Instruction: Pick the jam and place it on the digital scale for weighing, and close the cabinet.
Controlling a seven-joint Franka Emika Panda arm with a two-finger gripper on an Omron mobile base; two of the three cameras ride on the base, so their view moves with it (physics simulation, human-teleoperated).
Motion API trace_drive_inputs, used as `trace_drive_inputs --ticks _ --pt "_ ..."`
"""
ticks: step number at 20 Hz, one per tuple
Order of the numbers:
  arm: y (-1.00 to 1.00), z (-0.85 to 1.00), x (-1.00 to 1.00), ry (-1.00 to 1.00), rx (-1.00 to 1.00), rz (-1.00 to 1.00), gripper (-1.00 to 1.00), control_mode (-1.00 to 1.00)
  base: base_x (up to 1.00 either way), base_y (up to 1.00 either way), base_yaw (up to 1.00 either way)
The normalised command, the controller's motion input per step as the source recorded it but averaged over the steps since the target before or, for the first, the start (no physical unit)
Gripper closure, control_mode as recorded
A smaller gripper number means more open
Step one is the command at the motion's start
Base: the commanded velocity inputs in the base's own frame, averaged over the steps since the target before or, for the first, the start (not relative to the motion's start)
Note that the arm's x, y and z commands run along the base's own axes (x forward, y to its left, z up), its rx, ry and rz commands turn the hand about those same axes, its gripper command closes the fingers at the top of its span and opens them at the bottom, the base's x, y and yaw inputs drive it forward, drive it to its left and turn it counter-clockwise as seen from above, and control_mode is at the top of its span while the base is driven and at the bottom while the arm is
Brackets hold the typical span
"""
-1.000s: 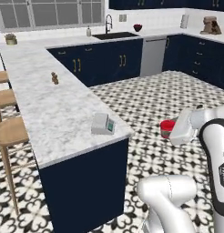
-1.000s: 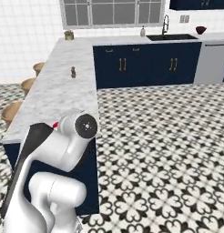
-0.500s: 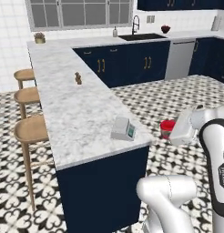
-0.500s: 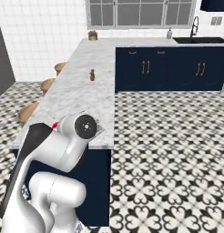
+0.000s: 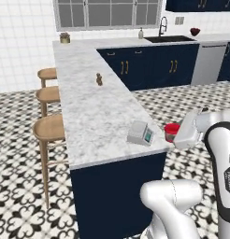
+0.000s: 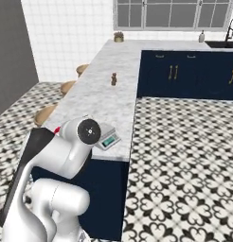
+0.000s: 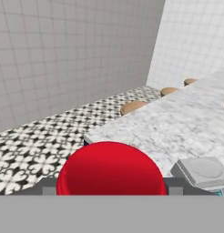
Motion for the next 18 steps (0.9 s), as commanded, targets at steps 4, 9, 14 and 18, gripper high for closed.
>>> trace_drive_inputs --ticks 4,9,14,18 --pt "0.0 0.0 0.0 0.0 0.0 0.0 1.0 1.0 0.21 0.0 0.2" --pt "0.0 0.0 0.0 0.0 0.0 0.0 1.0 1.0 0.49 0.0 0.18" --pt "0.0 0.0 0.0 0.0 0.0 0.0 1.0 1.0 0.44 0.0 0.16" --pt "-0.1 -0.04 0.37 0.13 0.02 0.1 1.0 -1.0 0.0 0.0 0.0"
